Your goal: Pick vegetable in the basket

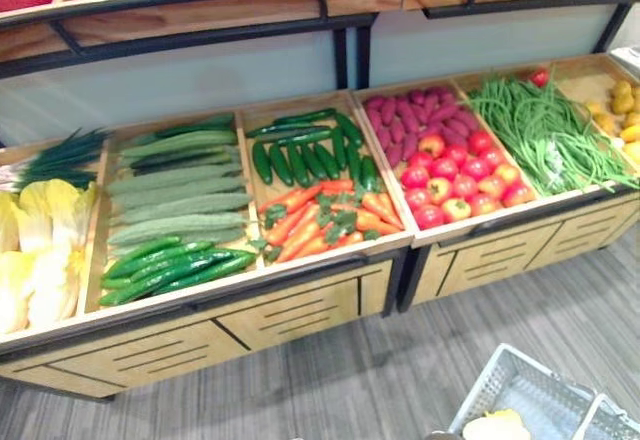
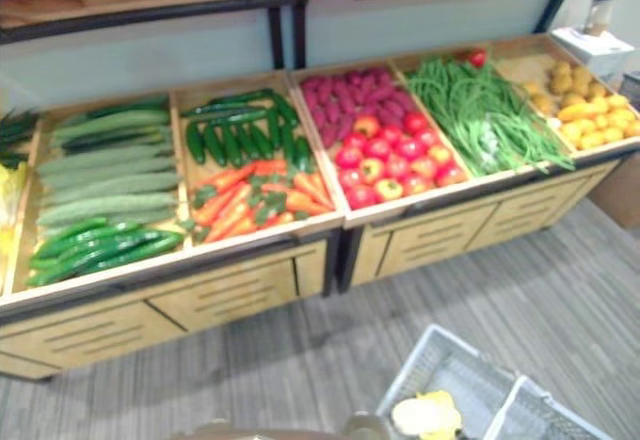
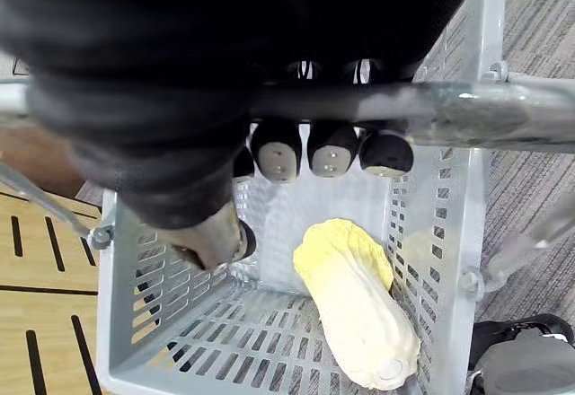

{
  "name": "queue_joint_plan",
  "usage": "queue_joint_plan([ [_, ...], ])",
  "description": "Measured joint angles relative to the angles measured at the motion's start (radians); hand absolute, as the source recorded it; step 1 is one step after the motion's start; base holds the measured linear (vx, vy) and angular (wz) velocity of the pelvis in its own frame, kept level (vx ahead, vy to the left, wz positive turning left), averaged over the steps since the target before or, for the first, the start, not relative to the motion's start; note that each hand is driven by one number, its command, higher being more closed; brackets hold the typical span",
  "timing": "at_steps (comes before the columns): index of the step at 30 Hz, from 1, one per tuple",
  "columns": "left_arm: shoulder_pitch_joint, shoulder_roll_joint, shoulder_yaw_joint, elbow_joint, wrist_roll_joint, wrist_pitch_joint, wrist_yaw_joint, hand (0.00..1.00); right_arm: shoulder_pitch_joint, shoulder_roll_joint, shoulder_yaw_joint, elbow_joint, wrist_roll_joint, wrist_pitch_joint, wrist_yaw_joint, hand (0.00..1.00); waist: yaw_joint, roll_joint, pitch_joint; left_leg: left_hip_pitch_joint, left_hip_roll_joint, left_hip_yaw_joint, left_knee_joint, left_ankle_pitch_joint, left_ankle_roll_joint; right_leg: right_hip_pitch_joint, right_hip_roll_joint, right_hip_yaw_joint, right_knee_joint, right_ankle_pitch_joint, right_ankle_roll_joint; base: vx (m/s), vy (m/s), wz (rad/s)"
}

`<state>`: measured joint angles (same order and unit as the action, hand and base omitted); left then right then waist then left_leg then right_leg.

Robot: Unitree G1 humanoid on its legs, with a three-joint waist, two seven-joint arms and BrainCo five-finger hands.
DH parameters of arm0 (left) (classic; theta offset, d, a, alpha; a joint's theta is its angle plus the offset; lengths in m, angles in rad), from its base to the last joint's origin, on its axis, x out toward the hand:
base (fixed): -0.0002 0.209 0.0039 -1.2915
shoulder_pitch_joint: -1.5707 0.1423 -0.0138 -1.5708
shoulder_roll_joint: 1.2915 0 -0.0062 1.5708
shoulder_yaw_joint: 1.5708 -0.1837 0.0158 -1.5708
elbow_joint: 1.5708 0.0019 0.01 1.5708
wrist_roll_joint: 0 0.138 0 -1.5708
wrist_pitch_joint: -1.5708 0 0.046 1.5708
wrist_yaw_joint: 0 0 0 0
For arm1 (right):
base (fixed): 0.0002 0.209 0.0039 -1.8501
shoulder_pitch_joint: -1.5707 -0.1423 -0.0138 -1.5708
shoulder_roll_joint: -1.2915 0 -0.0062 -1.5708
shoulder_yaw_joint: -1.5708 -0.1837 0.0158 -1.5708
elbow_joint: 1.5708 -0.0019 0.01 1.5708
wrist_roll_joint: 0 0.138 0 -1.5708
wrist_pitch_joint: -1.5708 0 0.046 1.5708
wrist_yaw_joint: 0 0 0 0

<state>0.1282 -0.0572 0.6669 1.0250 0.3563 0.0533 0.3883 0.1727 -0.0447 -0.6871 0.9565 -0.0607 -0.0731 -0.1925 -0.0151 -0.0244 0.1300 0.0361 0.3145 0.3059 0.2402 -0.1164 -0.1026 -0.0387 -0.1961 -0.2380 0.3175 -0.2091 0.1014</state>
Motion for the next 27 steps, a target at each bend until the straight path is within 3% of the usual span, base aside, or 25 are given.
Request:
queue_joint_plan([
  [2,0.004,-0.005,-0.012,0.000,0.000,0.000,0.000,0.00,-0.005,-0.004,0.013,0.000,-0.001,-0.002,0.000,1.00,0.012,0.012,-0.017,0.017,-0.017,-0.006,-0.028,-0.031,-0.053,-0.026,0.005,0.059,-0.014,0.019,0.031,0.04,0.250,-0.80],
  [3,0.006,0.012,-0.042,0.000,0.001,-0.001,0.000,0.00,-0.003,0.009,0.021,0.000,-0.002,-0.003,0.001,1.00,0.010,0.001,-0.022,0.019,-0.029,0.021,-0.032,-0.052,-0.073,-0.029,-0.001,0.078,-0.050,0.053,0.054,0.07,0.232,-0.57],
  [7,0.007,0.055,-0.092,0.007,0.018,-0.003,-0.001,0.00,-0.003,0.040,0.020,0.003,-0.009,0.001,0.003,1.00,0.009,-0.042,-0.053,0.028,-0.089,0.099,-0.051,-0.069,-0.057,-0.029,-0.031,0.163,-0.183,0.155,0.060,0.05,0.202,-0.49],
  [12,-0.005,0.086,-0.131,0.047,0.022,-0.011,-0.002,0.00,-0.035,0.019,-0.001,0.076,-0.009,-0.004,0.006,1.00,0.012,-0.051,-0.071,0.055,-0.118,0.147,-0.100,-0.071,-0.057,-0.068,-0.021,0.233,-0.218,0.193,0.070,0.02,0.084,-0.47],
  [17,-0.005,0.094,-0.155,0.081,0.042,-0.011,-0.006,0.00,-0.068,-0.040,-0.002,0.151,-0.008,-0.004,0.013,1.00,-0.009,-0.037,-0.071,0.055,-0.123,0.117,-0.123,-0.063,-0.063,-0.059,-0.017,0.227,-0.247,0.205,0.089,0.00,-0.013,-0.02],
  [27,-0.001,0.109,-0.161,0.094,0.042,-0.012,-0.029,0.00,-0.077,-0.071,0.043,0.199,-0.008,-0.005,0.029,1.00,-0.011,-0.033,-0.078,0.073,-0.126,0.092,-0.143,-0.054,-0.066,0.003,-0.017,0.193,-0.334,0.242,0.088,0.02,0.004,0.07],
])
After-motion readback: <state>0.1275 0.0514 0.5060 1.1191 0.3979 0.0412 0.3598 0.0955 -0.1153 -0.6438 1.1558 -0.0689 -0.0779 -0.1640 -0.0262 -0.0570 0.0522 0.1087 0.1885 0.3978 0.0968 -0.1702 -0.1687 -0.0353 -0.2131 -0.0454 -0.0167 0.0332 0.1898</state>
